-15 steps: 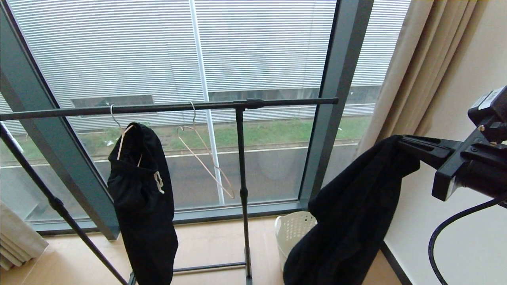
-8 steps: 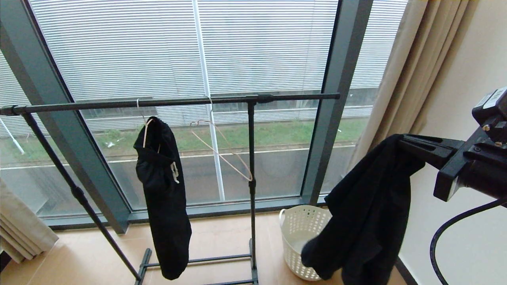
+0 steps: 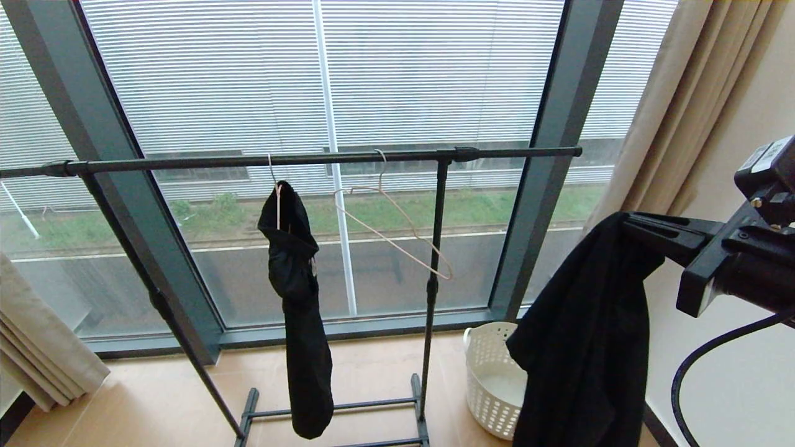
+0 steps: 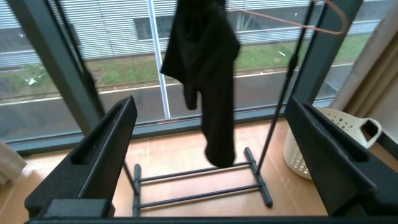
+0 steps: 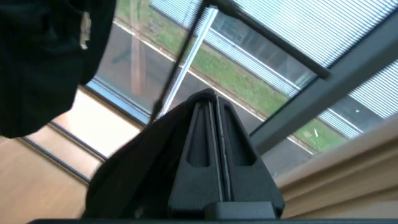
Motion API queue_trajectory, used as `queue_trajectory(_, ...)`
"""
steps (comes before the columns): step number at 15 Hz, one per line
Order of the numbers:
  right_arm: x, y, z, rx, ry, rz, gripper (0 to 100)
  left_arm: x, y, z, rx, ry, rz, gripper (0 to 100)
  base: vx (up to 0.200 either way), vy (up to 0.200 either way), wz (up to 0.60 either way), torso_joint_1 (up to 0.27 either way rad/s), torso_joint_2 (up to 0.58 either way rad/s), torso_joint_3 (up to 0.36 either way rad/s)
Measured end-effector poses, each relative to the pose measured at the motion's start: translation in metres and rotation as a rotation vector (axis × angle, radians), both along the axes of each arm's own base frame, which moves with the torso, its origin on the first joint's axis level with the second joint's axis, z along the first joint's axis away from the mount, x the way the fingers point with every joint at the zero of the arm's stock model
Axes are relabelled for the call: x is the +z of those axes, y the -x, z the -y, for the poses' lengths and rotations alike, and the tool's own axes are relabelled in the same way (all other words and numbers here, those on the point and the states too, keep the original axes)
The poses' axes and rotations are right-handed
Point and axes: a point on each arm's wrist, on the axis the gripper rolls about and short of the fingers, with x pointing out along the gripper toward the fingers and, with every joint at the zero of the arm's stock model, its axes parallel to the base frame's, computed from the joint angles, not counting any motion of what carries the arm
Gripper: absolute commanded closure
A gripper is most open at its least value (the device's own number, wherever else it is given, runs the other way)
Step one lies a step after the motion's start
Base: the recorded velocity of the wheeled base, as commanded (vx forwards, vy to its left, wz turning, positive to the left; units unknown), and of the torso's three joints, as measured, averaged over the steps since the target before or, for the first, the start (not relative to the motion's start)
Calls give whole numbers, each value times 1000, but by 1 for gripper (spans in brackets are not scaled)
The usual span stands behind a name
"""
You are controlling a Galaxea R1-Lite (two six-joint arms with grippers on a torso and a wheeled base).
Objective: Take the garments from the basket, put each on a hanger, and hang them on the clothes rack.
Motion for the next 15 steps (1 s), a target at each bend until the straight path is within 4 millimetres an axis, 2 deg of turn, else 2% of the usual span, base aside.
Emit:
queue_trajectory(6, -10, 4, 0, 9, 46, -22, 100, 0, 0, 0, 0, -12, -4, 0, 0, 0, 0, 0, 0, 0)
queue_trajectory(9, -11, 6, -12, 56, 10, -87, 100, 2, -3, 0, 16, -109, -32, 0, 0, 0, 0, 0, 0, 0)
queue_trajectory(11, -10, 8, -25, 45, -68, -214, 100, 6, -8, 1, -9, -114, -95, 0, 0, 0, 0, 0, 0, 0)
queue_trajectory(13, 2, 9, -40, -10, -134, -284, 100, 22, -19, 1, -59, -80, -157, 0, 0, 0, 0, 0, 0, 0)
queue_trajectory(15, 8, 5, -59, -75, -179, -306, 100, 47, -38, 3, -119, 7, -248, 0, 0, 0, 0, 0, 0, 0)
